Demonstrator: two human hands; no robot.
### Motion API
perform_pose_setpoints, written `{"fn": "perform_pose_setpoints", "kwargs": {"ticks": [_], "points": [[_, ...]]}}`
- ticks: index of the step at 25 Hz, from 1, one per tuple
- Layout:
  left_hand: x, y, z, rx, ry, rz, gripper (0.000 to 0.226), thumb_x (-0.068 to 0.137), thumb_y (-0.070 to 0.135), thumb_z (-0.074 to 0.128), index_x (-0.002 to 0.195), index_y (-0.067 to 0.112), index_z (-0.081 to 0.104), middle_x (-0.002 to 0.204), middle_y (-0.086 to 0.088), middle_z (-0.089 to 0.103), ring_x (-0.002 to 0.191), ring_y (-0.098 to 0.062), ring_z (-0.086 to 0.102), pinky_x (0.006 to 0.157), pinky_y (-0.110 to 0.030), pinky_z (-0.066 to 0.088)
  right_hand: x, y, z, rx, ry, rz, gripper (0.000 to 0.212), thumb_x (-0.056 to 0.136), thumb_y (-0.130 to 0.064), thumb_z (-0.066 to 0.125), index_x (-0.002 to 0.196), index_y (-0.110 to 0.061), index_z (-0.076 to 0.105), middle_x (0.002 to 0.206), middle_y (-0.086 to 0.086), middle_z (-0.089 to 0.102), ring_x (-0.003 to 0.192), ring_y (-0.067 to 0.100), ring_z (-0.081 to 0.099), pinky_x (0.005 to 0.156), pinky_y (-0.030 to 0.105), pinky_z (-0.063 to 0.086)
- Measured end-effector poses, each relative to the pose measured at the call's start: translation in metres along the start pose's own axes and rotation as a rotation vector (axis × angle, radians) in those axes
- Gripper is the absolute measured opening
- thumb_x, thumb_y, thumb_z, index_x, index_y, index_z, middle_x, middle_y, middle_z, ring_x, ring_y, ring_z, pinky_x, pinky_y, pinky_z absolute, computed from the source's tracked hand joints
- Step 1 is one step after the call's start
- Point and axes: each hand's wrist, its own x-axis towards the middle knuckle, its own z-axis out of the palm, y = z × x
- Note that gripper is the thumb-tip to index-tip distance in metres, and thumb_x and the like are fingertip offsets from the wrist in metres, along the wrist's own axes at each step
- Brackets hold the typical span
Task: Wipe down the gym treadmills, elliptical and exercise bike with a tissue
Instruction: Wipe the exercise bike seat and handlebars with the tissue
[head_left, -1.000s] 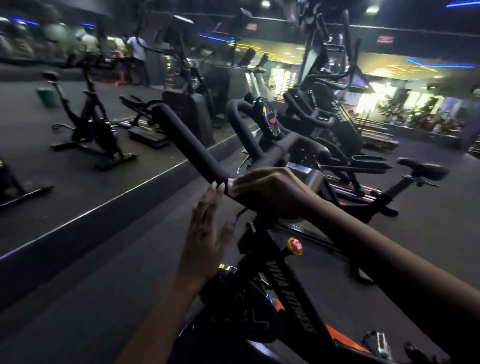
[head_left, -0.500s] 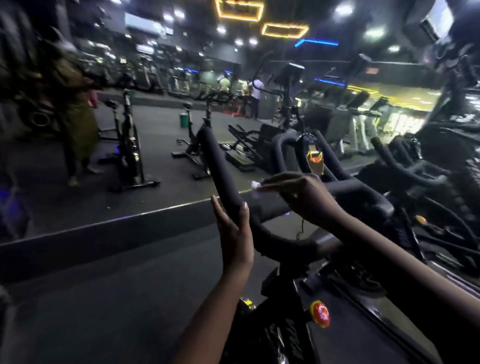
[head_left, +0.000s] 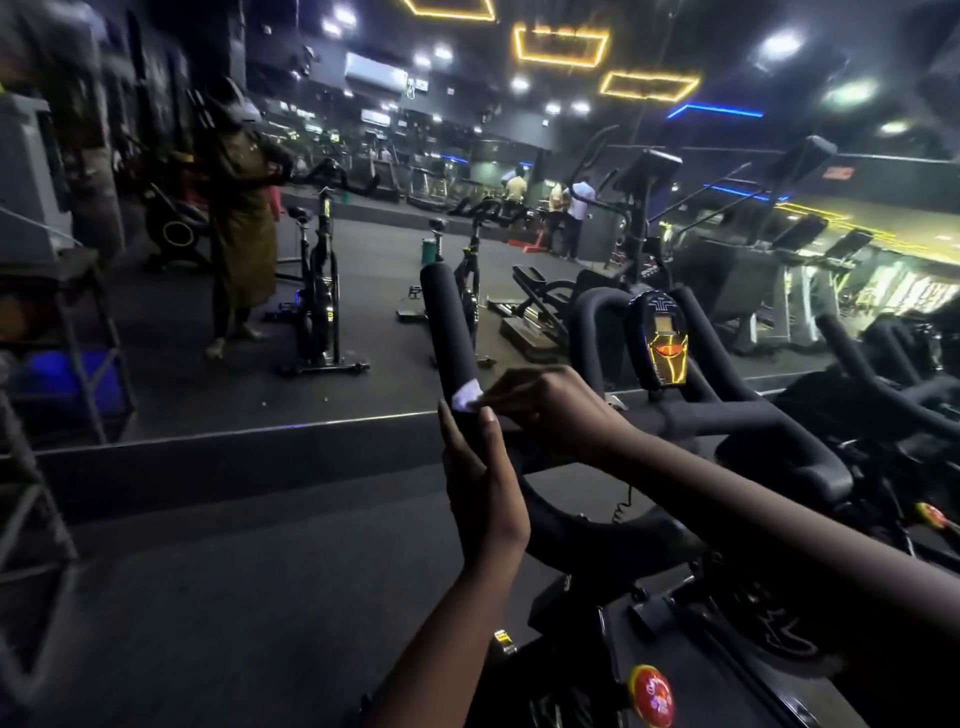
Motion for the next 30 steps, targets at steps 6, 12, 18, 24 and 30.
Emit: {"fn": "perform_pose_setpoints", "kwargs": {"ticks": [6, 12, 18, 24, 30], "points": [[0.001, -0.005, 0.002, -0.032, 0.025, 0.003, 0.057, 0.098, 0.044, 0.033, 0.150, 0.024, 0.023, 0.154, 0.001, 0.030, 0.139, -0.013, 0.031, 0.097, -0.012, 0.022, 0.006, 0.017, -0.024, -0.034, -0.015, 0.012, 0.030, 0.086, -0.022, 0.048, 0.098, -0.016, 0.075, 0.093, 0.007, 0.073, 0.084, 0.017, 0.068, 0.073, 0.022, 0.049], [0.002, -0.007, 0.003, -0.065, 0.047, -0.010, 0.056, 0.099, 0.047, 0.036, 0.149, 0.024, 0.026, 0.152, 0.002, 0.033, 0.137, -0.011, 0.033, 0.096, -0.012, 0.022, 0.074, 0.043, 0.004, -0.037, 0.127, 0.217, 0.030, 0.083, 0.003, 0.060, 0.105, -0.014, 0.072, 0.106, 0.011, 0.070, 0.095, 0.023, 0.067, 0.084, 0.014, 0.044], [0.001, -0.008, 0.002, -0.060, 0.032, 0.020, 0.055, 0.097, 0.051, 0.035, 0.147, 0.027, 0.030, 0.151, 0.008, 0.035, 0.136, -0.006, 0.033, 0.103, -0.015, 0.024, 0.023, 0.021, 0.007, -0.009, 0.058, 0.030, 0.026, 0.085, -0.007, 0.054, 0.100, -0.010, 0.074, 0.096, 0.009, 0.072, 0.087, 0.021, 0.069, 0.080, 0.017, 0.045], [0.004, -0.010, 0.002, -0.053, 0.020, 0.023, 0.062, 0.093, 0.056, 0.035, 0.147, 0.028, 0.029, 0.151, 0.010, 0.034, 0.136, -0.005, 0.032, 0.103, -0.015, 0.024, 0.030, 0.024, -0.008, -0.012, 0.038, 0.006, 0.033, 0.079, 0.006, 0.055, 0.103, -0.009, 0.073, 0.103, 0.010, 0.071, 0.093, 0.021, 0.068, 0.085, 0.022, 0.048], [0.030, -0.002, -0.005, -0.053, -0.103, -0.096, 0.059, 0.097, 0.057, 0.030, 0.150, 0.035, 0.015, 0.156, 0.004, 0.025, 0.136, -0.014, 0.033, 0.108, -0.028, 0.026, 0.101, 0.040, 0.004, -0.182, 0.080, 0.150, 0.027, 0.092, -0.014, 0.050, 0.107, -0.017, 0.072, 0.121, 0.005, 0.064, 0.109, 0.024, 0.059, 0.083, 0.024, 0.042]]}}
